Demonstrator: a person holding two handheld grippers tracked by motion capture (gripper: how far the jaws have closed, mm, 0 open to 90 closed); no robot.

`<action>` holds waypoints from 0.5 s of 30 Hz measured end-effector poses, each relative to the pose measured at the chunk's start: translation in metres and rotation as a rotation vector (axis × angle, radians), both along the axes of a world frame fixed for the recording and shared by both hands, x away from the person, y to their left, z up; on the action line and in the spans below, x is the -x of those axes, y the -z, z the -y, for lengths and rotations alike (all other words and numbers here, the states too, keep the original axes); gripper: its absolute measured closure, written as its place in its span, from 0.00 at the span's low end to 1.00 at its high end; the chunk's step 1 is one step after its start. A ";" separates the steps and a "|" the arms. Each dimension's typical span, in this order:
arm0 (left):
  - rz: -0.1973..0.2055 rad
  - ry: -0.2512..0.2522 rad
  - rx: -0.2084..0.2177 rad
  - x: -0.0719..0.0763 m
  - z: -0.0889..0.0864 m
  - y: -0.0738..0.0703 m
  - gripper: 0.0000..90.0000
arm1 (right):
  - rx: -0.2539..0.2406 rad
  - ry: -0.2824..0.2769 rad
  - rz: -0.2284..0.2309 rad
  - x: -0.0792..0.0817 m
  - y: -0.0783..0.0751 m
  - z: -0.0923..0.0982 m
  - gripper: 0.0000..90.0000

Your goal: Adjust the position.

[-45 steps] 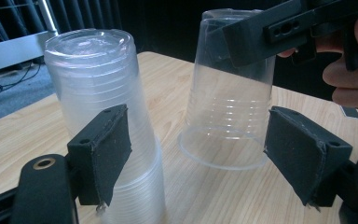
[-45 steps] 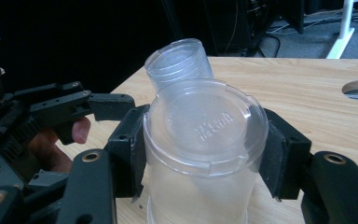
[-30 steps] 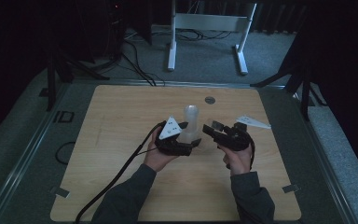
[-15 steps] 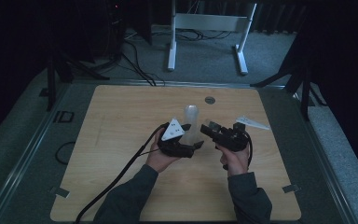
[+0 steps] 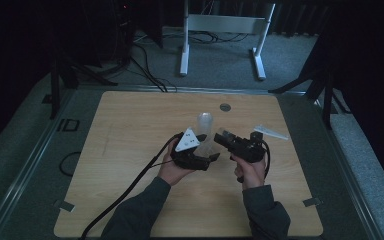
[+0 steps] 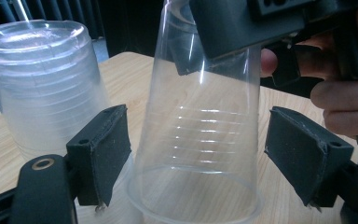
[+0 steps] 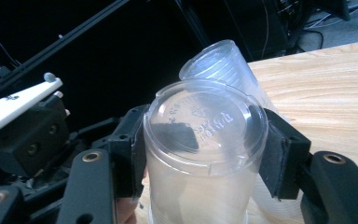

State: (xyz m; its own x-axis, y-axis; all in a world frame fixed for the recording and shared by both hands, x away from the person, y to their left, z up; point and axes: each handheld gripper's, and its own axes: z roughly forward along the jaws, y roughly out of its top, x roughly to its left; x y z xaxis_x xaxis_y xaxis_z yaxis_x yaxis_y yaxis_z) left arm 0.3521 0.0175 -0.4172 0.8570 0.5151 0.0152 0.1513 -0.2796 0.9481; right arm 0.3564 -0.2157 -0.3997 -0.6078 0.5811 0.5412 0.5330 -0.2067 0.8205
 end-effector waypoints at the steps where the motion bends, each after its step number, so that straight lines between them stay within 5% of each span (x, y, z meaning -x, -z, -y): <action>1: -0.001 0.002 0.000 0.000 0.001 0.001 0.24 | -0.006 -0.003 -0.002 0.000 0.000 0.000 0.46; 15: -0.007 0.006 -0.004 -0.001 0.001 0.002 0.25 | -0.063 -0.027 -0.013 -0.001 0.003 0.000 0.46</action>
